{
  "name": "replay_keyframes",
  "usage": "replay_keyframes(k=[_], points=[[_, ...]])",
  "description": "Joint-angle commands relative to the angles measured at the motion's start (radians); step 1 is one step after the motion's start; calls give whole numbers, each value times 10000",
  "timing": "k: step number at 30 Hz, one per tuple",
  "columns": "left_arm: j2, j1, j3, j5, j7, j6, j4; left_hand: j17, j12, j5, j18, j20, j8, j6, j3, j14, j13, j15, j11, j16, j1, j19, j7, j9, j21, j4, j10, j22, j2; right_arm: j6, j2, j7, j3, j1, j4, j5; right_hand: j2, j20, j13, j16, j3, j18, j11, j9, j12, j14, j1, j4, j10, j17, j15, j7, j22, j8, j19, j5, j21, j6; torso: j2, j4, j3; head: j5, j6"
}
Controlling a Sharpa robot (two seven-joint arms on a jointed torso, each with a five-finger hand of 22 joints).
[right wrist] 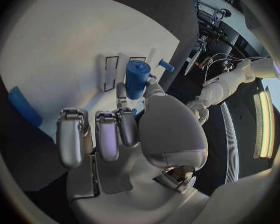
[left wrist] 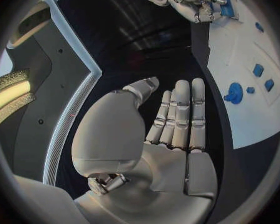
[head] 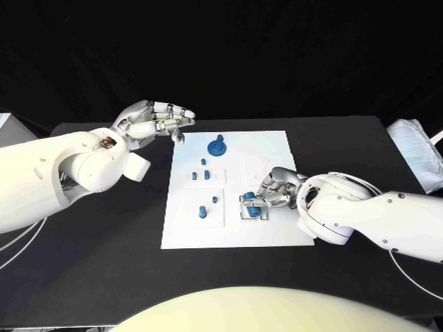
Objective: Assemble the parts on the task board
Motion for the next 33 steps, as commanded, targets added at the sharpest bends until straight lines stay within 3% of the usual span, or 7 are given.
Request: replay_keyframes(k=[1, 7, 16, 18, 20, 24, 33], points=[[2, 5, 7, -20, 18, 153, 24, -15, 43, -17, 134, 4, 60, -51, -32, -100, -17, 3, -12, -19, 40, 47, -8, 17, -49, 28, -58, -11, -30, 66, 1, 89, 1, -18, 54, -116, 92, -48, 1338, 61, 168, -129, -85, 18, 4, 813, 62, -10, 222, 1521, -80, -11, 1996, 46, 715, 395, 28, -72, -5, 1, -3, 10, -6], [-4, 5, 7, -20, 4, 158, 23, -15, 43, -17, 134, 4, 60, -51, -32, -100, -17, 3, -12, -19, 40, 47, -8, 17, -49, 28, -58, -11, -30, -8, -31, 164, 1, -39, 146, -45, 92, -62, 1392, 71, 559, -139, -103, -1, 18, 821, 349, -26, 247, 1559, -96, -28, 2035, 71, 730, 1359, 68, -122, 2, -10, 1, 37, -2], [-11, 5, 7, -20, -6, 158, 27, -15, 43, -17, 134, 4, 60, -51, -32, -100, -17, 3, -12, -19, 40, 47, -8, 17, -49, 28, -58, -11, -30, -150, -46, 179, 1, -55, 146, -92, -7, -64, 1408, 68, 628, -139, -96, -11, 18, 821, 283, -1, 254, 1560, -92, -17, 2038, 83, 730, 1342, 63, -115, 3, 0, -3, 38, 14], [-12, 5, 7, -20, -7, 158, 28, -15, 43, -17, 134, 4, 60, -51, -32, -100, -17, 3, -12, -19, 40, 47, -8, 17, -49, 28, -58, -11, -30, -266, -46, 172, 1, -55, 121, -151, -31, -62, 1410, 67, 643, -137, -91, -13, 11, 821, 210, 1, 254, 1560, -88, -12, 2035, 91, 727, 1212, 53, -110, 2, 1, -1, 39, 15], [-14, 5, 7, -20, -9, 158, 28, -15, 43, -17, 134, 4, 60, -51, -32, -100, -17, 3, -12, -19, 40, 47, -8, 17, -49, 28, -58, -11, -30, -438, -46, 180, 1, -56, 97, -169, 58, -49, 1406, 61, 555, -134, -65, 7, -26, 819, -390, -77, 248, 1556, -83, -27, 2032, 153, 721, -87, 32, -73, 5, 3, 0, 34, 21], [-15, 5, 7, -20, -13, 156, 26, -15, 43, -17, 134, 4, 60, -51, -32, -100, -17, 3, -12, -19, 40, 47, -8, 17, -49, 28, -58, -11, -30, -693, -44, 196, 1, -56, 44, -183, 184, -40, 1349, 48, -242, -122, -64, 62, -170, 817, -1529, 28, 191, 1551, -63, 8, 2015, 252, 708, -1044, -28, -162, 3, -2, 2, 32, 26], [-18, 5, 7, -22, -27, 154, 31, -16, 54, -16, 134, 9, 64, -62, -45, -108, -19, 9, -8, -15, 39, 49, -4, 19, -63, 45, -77, -20, -23, -461, -37, 211, 1, -57, -12, -190, 89, -15, 1170, -19, -1024, -88, -24, 93, -506, 789, -2285, 54, 42, 1446, -33, 55, 1942, 299, 660, -1350, -202, -358, 6, -1, 1, 20, 26]])
